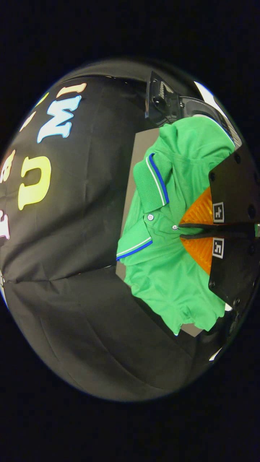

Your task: Put the clothes into the washing machine and then close the washing machine lid.

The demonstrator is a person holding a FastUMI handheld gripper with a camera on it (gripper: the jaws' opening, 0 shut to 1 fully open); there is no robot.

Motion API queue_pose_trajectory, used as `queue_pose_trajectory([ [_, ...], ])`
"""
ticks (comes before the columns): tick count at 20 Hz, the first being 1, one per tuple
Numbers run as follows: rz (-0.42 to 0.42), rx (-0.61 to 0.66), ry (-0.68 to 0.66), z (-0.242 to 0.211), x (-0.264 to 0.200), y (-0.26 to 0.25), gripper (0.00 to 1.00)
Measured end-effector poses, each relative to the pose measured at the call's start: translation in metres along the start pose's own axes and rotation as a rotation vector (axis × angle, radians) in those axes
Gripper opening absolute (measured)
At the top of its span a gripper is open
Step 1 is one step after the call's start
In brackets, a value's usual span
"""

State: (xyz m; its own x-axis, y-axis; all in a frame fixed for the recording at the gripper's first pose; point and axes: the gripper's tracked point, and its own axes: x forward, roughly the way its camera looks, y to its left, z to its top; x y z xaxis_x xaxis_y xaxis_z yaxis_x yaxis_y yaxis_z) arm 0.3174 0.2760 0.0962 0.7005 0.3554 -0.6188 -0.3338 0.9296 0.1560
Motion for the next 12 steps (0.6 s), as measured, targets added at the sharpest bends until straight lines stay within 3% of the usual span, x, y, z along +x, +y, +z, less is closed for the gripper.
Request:
queue_pose_trajectory([
  [5, 0.025, 0.024, -0.06, 0.025, -0.021, -0.002, 0.01],
  [12, 0.042, 0.017, -0.279, 0.08, -0.079, -0.012, 0.01],
])
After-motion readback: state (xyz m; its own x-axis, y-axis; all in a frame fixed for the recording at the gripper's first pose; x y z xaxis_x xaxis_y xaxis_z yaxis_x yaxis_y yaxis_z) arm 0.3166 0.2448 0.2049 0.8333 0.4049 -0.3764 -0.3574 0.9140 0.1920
